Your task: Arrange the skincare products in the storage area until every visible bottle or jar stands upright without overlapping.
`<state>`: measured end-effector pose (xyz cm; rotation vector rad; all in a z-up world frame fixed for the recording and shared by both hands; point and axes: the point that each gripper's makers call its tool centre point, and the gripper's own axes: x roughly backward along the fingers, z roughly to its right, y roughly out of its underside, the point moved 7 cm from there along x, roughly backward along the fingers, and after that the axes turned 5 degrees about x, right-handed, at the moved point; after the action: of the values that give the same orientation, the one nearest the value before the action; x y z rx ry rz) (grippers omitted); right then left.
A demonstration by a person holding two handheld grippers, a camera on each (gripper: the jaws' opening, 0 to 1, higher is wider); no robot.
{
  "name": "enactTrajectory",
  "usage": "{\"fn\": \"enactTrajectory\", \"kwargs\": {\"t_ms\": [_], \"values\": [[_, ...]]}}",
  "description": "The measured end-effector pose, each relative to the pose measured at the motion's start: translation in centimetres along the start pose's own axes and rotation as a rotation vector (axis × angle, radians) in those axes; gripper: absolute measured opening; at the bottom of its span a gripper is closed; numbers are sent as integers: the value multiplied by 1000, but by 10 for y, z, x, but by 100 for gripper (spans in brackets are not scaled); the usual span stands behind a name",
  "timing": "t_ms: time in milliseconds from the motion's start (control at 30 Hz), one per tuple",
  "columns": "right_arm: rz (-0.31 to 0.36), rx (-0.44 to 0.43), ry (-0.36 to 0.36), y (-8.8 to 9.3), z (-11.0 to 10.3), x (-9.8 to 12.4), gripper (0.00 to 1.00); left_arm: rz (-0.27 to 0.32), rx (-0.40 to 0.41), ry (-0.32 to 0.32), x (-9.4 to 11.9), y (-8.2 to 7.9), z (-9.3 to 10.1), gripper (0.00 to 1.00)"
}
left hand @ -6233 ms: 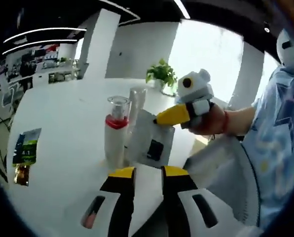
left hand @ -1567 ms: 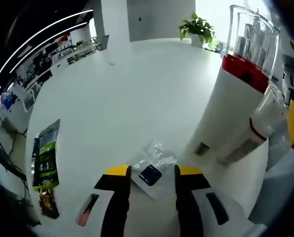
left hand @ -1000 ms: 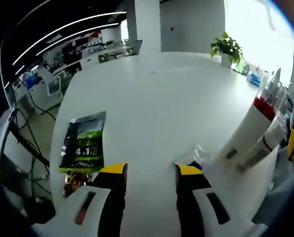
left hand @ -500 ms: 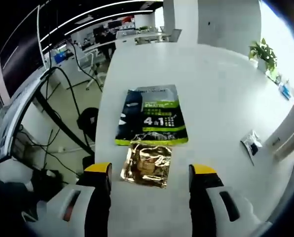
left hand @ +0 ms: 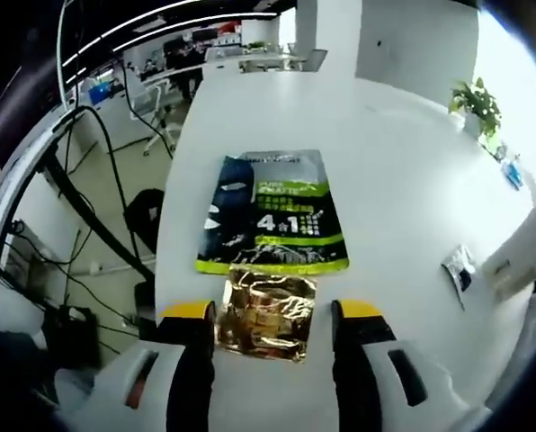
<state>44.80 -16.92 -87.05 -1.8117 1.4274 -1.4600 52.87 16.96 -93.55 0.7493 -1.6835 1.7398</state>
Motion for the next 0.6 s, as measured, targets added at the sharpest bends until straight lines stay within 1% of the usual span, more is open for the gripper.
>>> {"fn": "enactTrajectory", "kwargs": {"t_ms": [33, 233, 300, 333, 367, 400, 533, 600], "values": [[-2, -1, 0, 0, 0, 0, 0, 3, -6, -1, 0, 0, 0, 40], [-10, 9, 2, 1, -1, -1, 0, -15, 8, -20, 3, 1, 0, 40], [-8, 13, 2, 0, -2, 0, 0, -17, 32, -25, 5, 3, 0, 42], [-6, 13, 2, 0, -2, 0, 0, -20, 68, -26, 8, 4, 0, 43], [-3, 13, 2, 0, -2, 1, 0, -16, 85, -24, 11, 5, 0, 44], [0, 13, 1, -1, -2, 1, 0, -9, 91, -22, 14, 5, 0, 44], [15, 17, -5, -4, -4, 2, 0, 52, 94, 8, 28, 2, 8, 44], [24, 21, -10, -5, -6, 3, 0, 102, 86, 31, 37, -2, 15, 44]]}}
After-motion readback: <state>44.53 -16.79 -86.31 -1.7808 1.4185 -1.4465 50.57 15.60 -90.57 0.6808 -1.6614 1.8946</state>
